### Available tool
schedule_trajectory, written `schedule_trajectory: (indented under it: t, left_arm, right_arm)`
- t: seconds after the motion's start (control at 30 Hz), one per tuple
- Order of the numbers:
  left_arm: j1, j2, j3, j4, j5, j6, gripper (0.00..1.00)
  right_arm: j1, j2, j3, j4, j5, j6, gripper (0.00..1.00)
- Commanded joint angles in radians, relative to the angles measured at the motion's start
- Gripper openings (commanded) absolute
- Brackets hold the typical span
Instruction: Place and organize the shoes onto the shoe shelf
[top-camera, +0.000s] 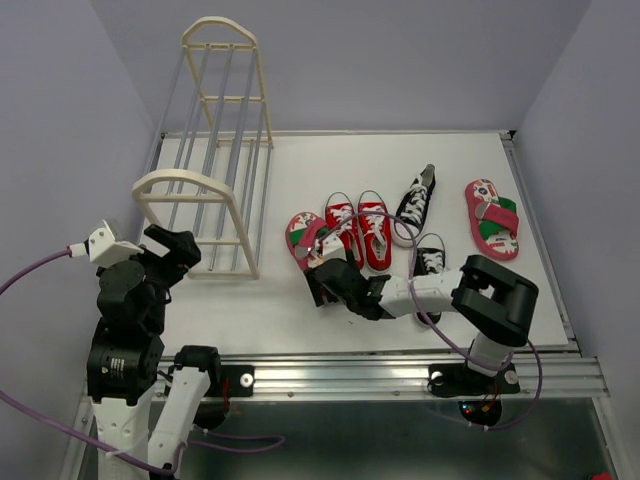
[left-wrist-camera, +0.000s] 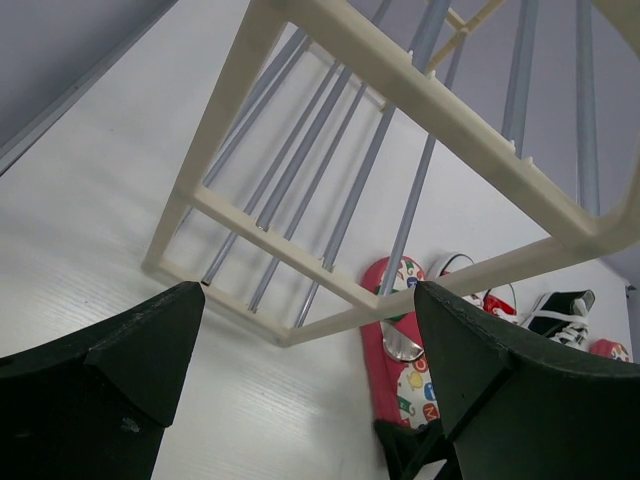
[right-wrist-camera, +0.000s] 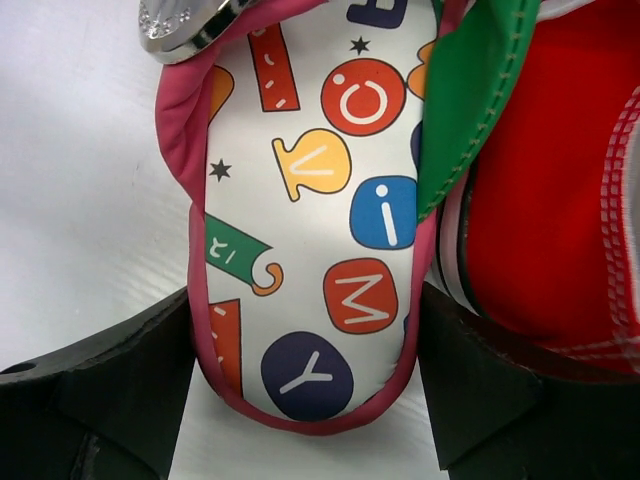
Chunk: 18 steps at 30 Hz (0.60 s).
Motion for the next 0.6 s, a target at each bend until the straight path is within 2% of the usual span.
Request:
schedule_trajectory:
  t: [0.0,0.2,0.3,0.43,0.47,0.5,0.57]
  left_arm:
    - [0.006,-0.004,0.016,0.034,-0.025,0.005,0.99]
    - [0.006,-0.002,0.013,0.035,-0.036,0.005,0.99]
    - [0.006,0.003,0.013,0.038,-0.034,0.005,0.99]
    - [0.006,0.007,0.016,0.037,-0.033,0.005,0.99]
    - [0.007,0.006,0.014,0.037,-0.034,0.005,0.99]
    - [0.006,0.006,0.016,0.034,-0.036,0.005,0.99]
    - [0.006,0.003,0.019,0.034,-0.044,0.005,0.99]
  right_arm:
    - [-0.024,-0.148,-0.1,0.265,0.024,-0.113,0.01]
    - [-0.024,-0.251,-0.202,0.435,0.006,-0.196,0.01]
    - [-0.034,-0.26,-0.219,0.466,-0.02,-0.205,0.01]
    - [-0.034,-0.242,-0.188,0.343,-0.012,-0.172,0.01]
    - [-0.034,-0.248,-0.185,0.265,-0.023,-0.111,0.14]
    - [-0.034,-0.26,-0.189,0.235,-0.047,-0.095,0.16]
    - [-0.034,-0.324,-0.225,0.21,-0.11,-0.046,0.01]
